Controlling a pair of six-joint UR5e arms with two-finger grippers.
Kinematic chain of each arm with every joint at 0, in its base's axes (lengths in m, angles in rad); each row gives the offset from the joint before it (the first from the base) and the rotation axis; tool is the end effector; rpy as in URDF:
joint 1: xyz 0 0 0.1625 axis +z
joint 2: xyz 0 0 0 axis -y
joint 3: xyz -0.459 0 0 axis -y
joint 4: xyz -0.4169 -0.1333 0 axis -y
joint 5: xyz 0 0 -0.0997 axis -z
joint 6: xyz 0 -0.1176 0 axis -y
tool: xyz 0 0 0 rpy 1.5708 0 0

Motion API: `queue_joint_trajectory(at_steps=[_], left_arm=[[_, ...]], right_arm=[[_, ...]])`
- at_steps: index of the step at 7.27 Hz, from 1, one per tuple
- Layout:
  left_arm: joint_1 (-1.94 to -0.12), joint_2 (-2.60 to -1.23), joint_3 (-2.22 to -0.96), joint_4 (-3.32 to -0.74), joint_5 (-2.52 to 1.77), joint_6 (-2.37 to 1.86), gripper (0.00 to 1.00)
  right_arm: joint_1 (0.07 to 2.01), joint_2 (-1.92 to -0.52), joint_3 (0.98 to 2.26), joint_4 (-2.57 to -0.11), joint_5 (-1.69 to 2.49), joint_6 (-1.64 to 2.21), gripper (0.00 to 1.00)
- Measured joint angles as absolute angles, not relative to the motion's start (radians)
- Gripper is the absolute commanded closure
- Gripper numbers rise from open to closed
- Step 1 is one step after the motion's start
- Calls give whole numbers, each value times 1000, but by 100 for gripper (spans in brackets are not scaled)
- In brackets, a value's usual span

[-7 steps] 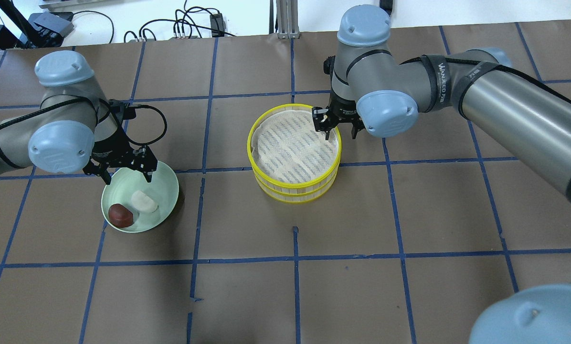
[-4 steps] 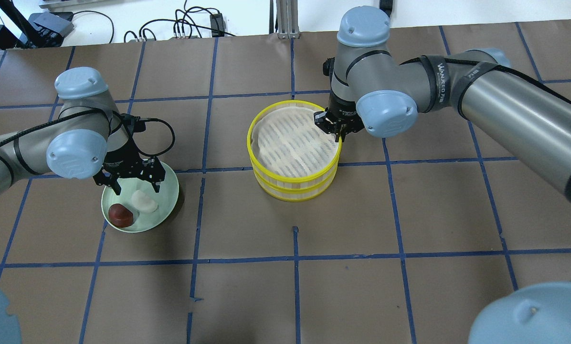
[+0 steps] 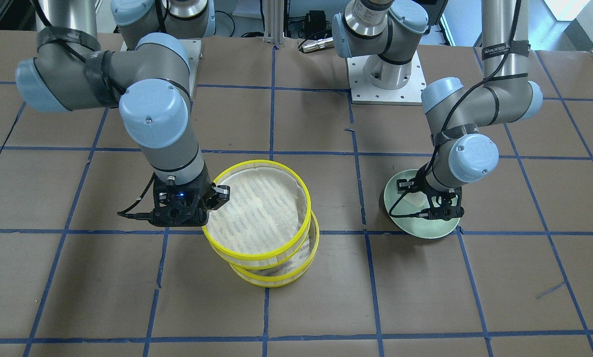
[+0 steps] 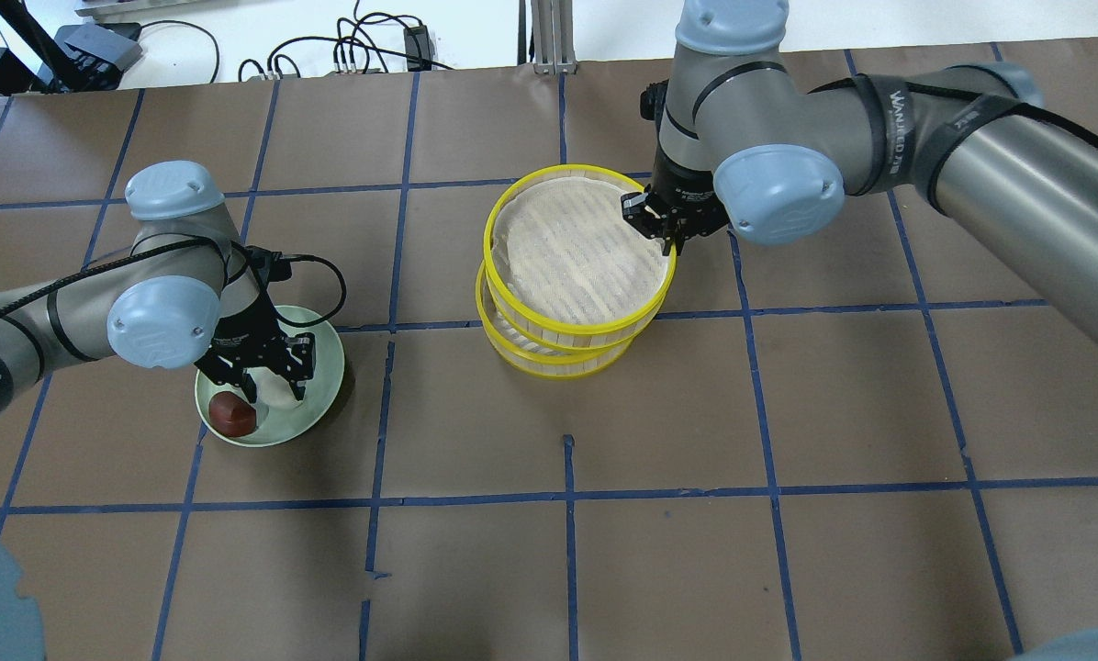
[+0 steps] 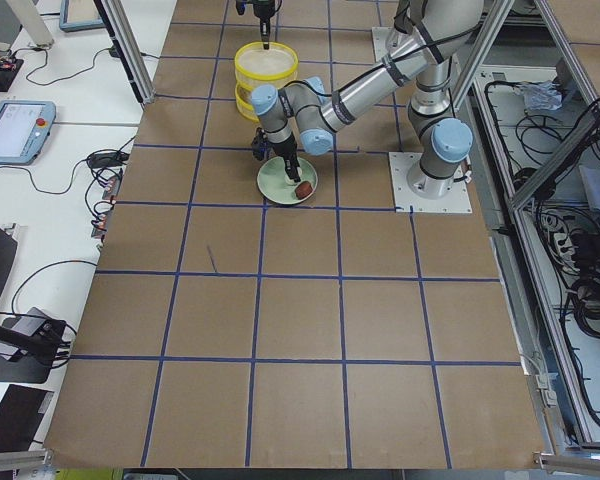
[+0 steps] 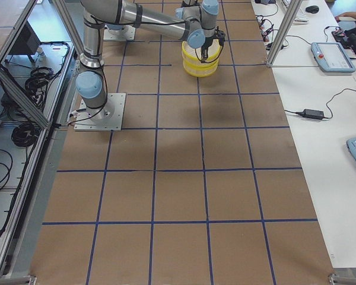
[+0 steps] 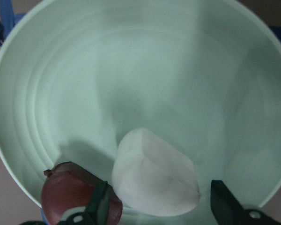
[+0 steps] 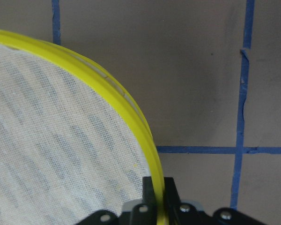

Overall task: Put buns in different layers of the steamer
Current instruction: 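Lift the top steamer tier aside with right gripper while left lifts white bun, then carry the white bun into the bottom tier and open left gripper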

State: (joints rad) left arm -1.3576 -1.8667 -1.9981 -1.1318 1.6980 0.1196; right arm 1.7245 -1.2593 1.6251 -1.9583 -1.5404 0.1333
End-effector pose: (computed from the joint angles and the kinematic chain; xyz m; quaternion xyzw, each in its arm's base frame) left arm -0.0079 -0.5229 0.1857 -0.0372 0.9873 0.1498 0.0386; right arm 0.2321 -0.6038 0.3349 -0.0104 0.9998 -0.0086 0.0166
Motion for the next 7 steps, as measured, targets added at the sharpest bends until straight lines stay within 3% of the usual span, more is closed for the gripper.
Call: queue_joint_trajectory(at_steps=[3, 7], left_arm=[[-1376, -1829, -1958, -1099, 1694, 113, 93], [-1617, -1779, -1771, -1110, 1566, -177, 94]], right_arm=[[1560, -1276, 1614, -1943, -1557, -50, 91], [1430, -1255, 1606, -1960, -1631, -266, 91]])
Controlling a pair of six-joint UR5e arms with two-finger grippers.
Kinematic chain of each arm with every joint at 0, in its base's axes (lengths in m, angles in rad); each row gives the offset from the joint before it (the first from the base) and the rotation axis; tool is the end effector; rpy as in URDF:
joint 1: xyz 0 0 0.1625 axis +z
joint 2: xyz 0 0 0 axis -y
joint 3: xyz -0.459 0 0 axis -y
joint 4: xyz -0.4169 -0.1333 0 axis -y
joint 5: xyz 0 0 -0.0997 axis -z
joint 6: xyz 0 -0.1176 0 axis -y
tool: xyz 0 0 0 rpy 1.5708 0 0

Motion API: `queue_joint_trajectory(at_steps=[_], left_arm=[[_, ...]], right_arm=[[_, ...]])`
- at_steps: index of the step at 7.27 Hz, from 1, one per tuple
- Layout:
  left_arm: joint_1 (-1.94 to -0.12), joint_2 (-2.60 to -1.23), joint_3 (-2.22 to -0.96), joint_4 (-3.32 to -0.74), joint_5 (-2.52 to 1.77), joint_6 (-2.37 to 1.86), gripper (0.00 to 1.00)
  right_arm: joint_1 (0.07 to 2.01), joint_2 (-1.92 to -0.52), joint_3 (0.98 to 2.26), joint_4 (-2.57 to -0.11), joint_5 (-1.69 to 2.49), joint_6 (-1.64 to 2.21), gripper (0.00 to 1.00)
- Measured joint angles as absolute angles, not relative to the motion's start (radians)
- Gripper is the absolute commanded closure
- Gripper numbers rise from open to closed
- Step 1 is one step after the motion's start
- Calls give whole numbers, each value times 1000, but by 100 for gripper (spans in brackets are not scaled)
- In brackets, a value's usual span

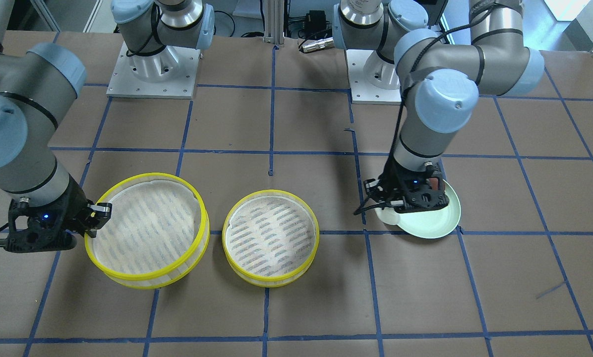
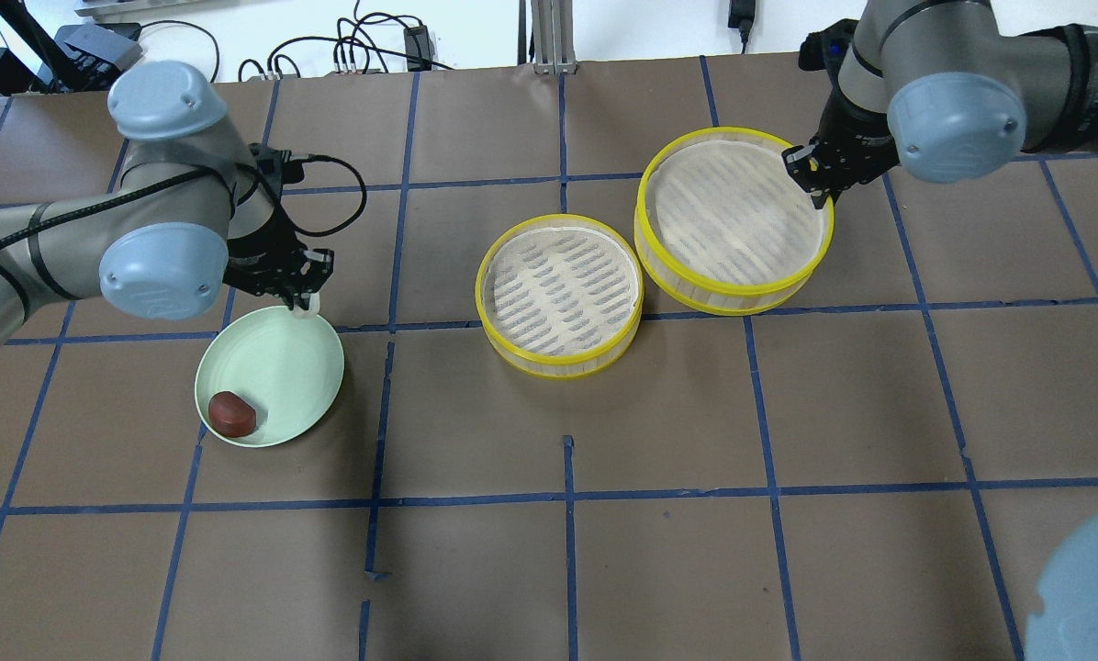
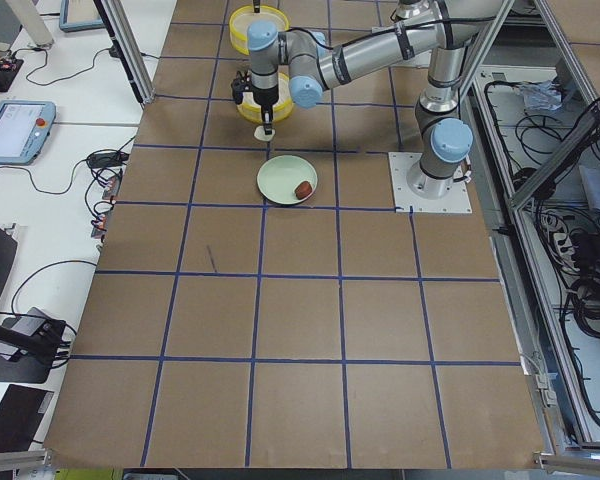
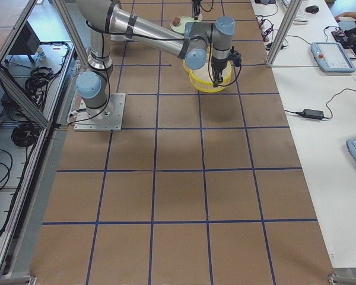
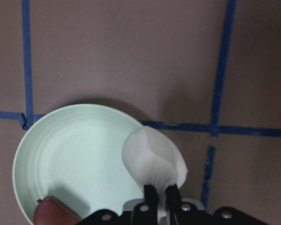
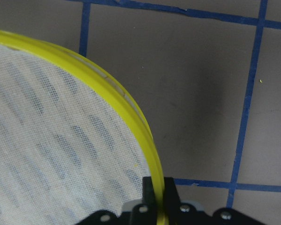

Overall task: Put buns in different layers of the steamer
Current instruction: 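Carry the white bun into the bottom tier and open left gripper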

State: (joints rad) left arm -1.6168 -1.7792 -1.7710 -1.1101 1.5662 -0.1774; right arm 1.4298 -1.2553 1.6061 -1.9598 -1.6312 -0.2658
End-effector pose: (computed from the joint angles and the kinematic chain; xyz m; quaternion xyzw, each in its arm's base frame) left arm -0.1605 -0.5765 0.3337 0.0656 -0.9975 0.0256 0.0052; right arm 0.0353 -0.6494 0.3421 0.0617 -0.9975 0.0126 0.0334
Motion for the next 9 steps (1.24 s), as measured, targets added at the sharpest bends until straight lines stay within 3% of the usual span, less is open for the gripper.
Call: queue_joint_trajectory(at_steps=[1, 2, 3, 6, 9], left_arm=[[-1683, -1803, -1744, -1082, 1503, -292, 94], [-1747, -1851, -1731, -1003, 1446, -386, 87], [-1806, -1914, -1725, -901, 1416, -471, 14], [-1888, -2010, -1725, -776, 1408, -593, 0], [-1887, -1996, -1724, -769, 1448, -549, 0]], right_arm=[[1418, -1254, 1607, -1961, -1634, -284, 91], [1414, -1254, 1608, -1962, -1635, -292, 91], [1412, -1253, 1611, -1962, -1635, -295, 91], [1411, -1254, 1615, -1962, -1634, -295, 91], [1417, -1264, 1608, -1958, -1622, -260, 90]])
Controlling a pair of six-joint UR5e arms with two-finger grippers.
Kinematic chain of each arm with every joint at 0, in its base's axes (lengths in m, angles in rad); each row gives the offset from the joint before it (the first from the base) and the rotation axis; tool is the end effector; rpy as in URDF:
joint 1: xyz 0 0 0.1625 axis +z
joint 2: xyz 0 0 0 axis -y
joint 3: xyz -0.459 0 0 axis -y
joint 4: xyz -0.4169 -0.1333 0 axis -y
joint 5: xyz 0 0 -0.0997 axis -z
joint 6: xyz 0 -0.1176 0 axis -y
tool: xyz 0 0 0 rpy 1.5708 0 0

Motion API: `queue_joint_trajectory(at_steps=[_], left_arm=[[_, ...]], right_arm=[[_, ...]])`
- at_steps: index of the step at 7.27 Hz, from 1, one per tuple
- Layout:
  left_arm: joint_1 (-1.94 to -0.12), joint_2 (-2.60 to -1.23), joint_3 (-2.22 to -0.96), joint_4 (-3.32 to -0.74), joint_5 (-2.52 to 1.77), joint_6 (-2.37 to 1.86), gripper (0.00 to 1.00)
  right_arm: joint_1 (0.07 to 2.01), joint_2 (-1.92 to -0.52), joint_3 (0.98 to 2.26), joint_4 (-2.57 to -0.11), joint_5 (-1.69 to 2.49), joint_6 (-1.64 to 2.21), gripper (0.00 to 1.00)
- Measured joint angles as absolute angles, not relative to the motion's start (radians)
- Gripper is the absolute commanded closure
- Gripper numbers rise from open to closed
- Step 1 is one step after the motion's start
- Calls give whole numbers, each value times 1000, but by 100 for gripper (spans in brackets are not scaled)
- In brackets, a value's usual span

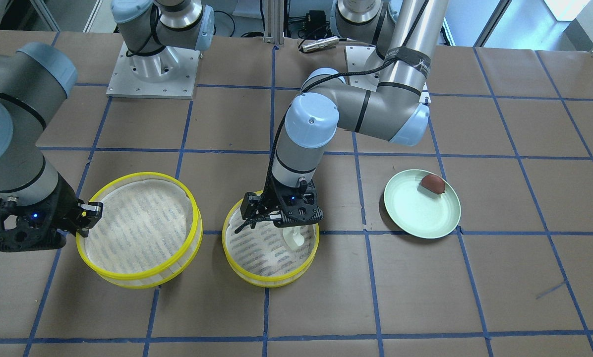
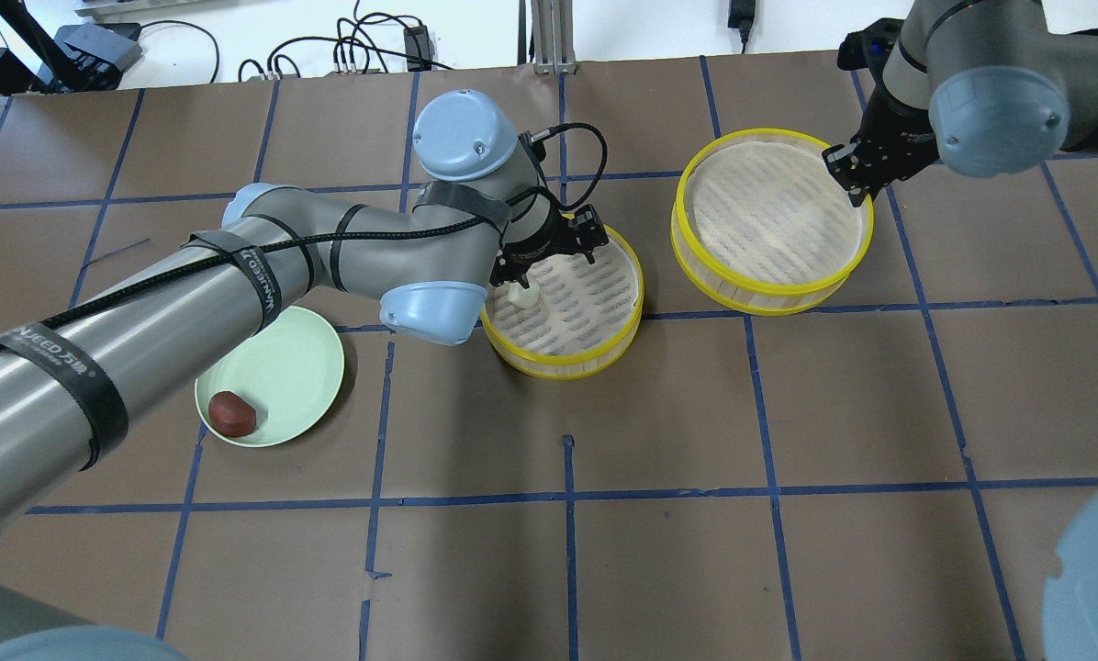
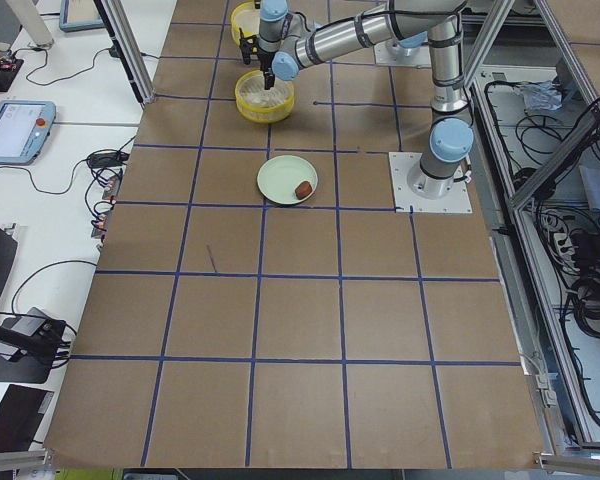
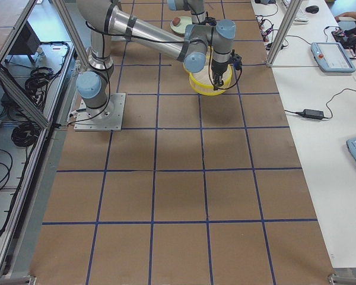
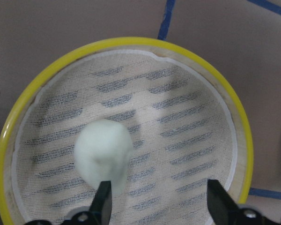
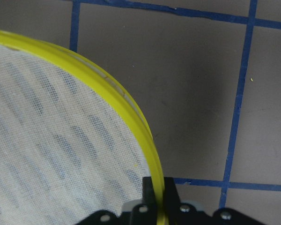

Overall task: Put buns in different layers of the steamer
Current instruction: 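Carry the white bun into the bottom tier and open left gripper, then set the top tier back onto the bottom tier while left returns to plate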

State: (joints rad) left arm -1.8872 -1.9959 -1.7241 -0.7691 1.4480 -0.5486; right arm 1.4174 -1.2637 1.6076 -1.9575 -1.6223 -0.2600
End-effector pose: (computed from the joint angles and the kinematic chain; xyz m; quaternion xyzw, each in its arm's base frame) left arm -0.3462 -0.5827 0.2610 0.1081 -0.9860 0.0754 0.1020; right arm 0.0286 -0.6479 0.3464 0.0527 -0.9980 0.0157 0.0296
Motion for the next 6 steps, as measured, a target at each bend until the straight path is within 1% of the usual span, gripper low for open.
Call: queue_joint_trajectory(at_steps=[1, 3, 4, 6], left_arm=[[-1865, -1982, -1730, -774, 1505, -464, 0], [-1730, -1890, -1786, -837, 1572, -193, 0], [-1655, -1818, -1844, -867, 1581, -67, 0], [-1519, -1697, -2008, -886, 1586, 153, 0]], right_arm=[[1434, -1269, 1601, -1951, -1616, -214, 90], [1536, -1276, 1587, -1944, -1611, -39, 91], [1592, -1273, 1585, -1944, -1605, 70, 90], [1718, -1249, 1583, -1949, -1593, 276, 91]])
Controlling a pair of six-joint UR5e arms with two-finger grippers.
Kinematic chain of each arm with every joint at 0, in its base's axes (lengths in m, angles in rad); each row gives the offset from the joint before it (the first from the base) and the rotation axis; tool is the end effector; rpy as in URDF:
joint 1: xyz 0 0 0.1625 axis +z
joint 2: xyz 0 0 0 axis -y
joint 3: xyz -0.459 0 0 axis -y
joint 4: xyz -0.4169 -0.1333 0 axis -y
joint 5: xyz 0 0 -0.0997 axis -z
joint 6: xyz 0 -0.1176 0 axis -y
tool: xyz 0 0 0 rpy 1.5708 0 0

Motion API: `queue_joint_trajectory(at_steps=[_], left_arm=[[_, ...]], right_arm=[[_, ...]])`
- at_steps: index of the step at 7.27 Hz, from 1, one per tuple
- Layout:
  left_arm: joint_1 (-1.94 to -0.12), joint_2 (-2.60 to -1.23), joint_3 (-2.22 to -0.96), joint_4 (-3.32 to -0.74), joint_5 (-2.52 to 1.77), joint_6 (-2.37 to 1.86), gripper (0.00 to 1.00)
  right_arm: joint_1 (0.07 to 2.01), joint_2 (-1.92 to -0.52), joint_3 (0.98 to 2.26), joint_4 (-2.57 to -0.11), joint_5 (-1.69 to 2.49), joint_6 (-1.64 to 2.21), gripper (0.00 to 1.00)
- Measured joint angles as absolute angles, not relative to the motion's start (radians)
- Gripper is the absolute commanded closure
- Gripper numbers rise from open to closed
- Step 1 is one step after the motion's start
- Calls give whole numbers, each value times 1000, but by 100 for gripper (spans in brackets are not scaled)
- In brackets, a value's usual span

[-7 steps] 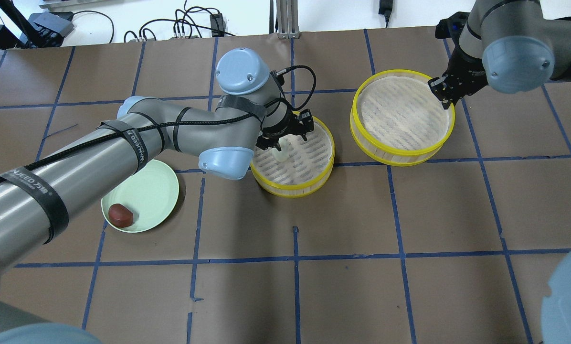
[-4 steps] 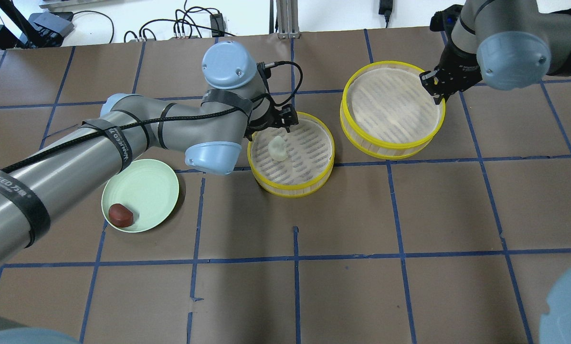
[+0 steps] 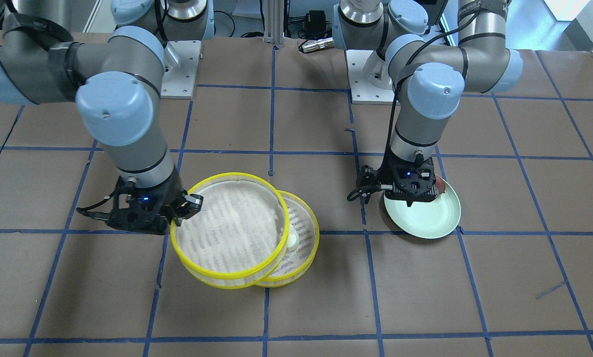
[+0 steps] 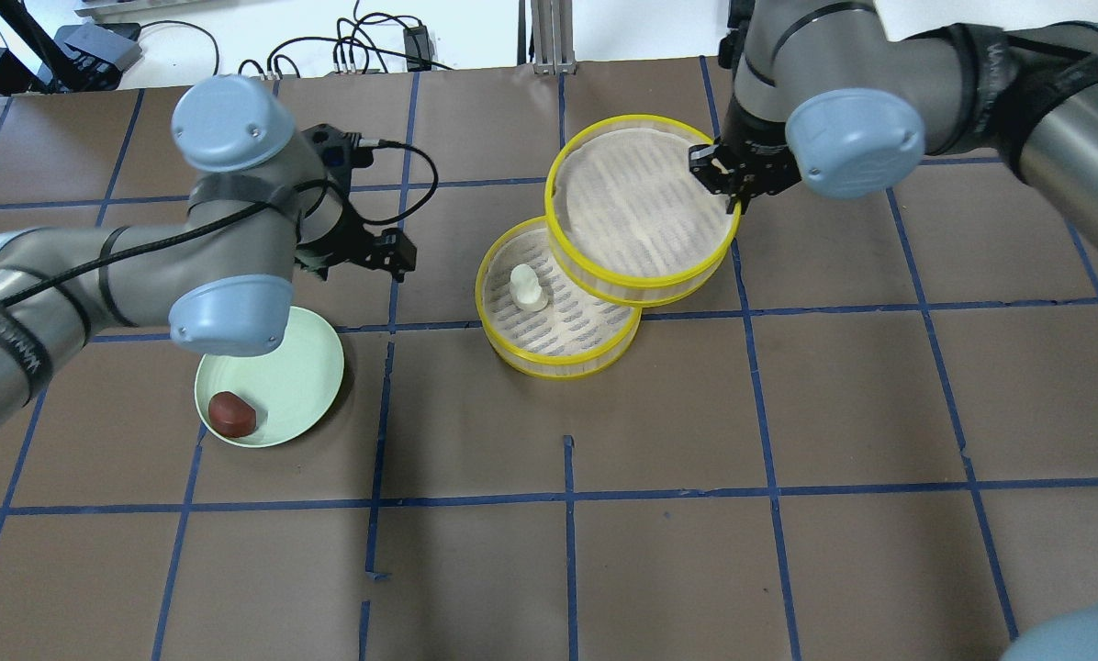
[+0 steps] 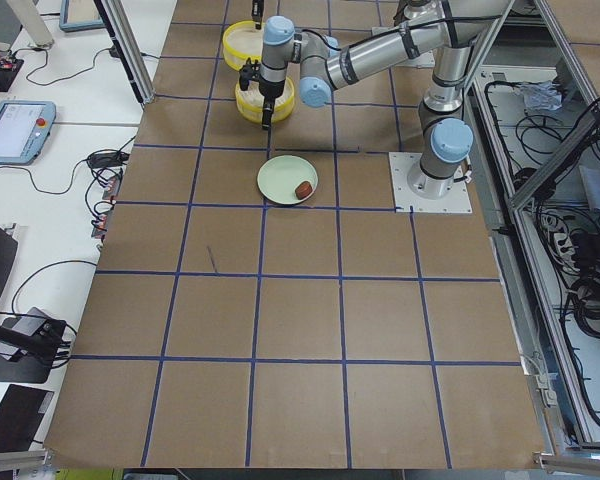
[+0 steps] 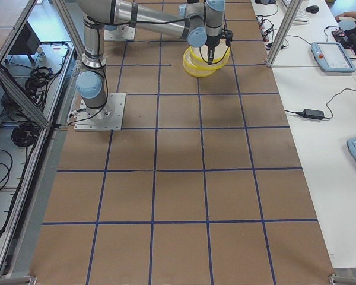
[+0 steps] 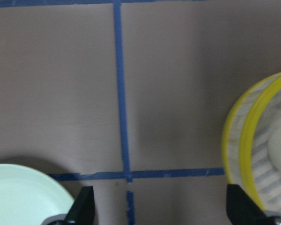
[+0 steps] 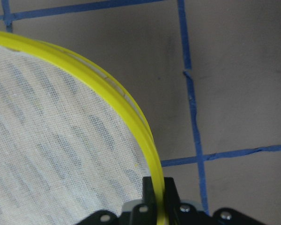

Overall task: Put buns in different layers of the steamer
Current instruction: 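Set the top tier back onto the bottom tier while left returns to plate, then lower left gripper into the plate and grasp the dark red bun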

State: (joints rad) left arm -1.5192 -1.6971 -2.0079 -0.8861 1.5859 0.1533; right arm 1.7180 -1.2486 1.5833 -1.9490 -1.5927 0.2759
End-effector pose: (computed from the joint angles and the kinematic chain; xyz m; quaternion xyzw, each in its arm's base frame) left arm -0.1044 -0.5296 0.2905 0.0503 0.9969 -0.0595 0.0137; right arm 0.2237 -0.6177 0.3478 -0.0645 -0.9976 0.0236 0.0061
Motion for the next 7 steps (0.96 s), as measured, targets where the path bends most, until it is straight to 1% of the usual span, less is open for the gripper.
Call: queue_joint_trajectory(at_steps=[1, 3, 5, 6, 7], left_arm=[[-1446, -1667, -2074, -890, 1587, 239, 0], [-1310, -1660, -2165, -898, 1593, 347, 0], [-1239, -1689, -2192, -900, 1631, 374, 2], [-1229, -1709, -2193, -900, 1657, 375, 4], [-1225, -1726, -2193, -899, 1668, 373, 13]], right_arm=[[1770, -1227, 1583, -1956, -1597, 334, 91], [1812, -1198, 1584, -1960, -1603, 371, 90], [1823, -1183, 1585, -1960, -1605, 374, 90], [1825, -1177, 1584, -1960, -1606, 373, 90], [1825, -1172, 1584, -1961, -1610, 369, 89]])
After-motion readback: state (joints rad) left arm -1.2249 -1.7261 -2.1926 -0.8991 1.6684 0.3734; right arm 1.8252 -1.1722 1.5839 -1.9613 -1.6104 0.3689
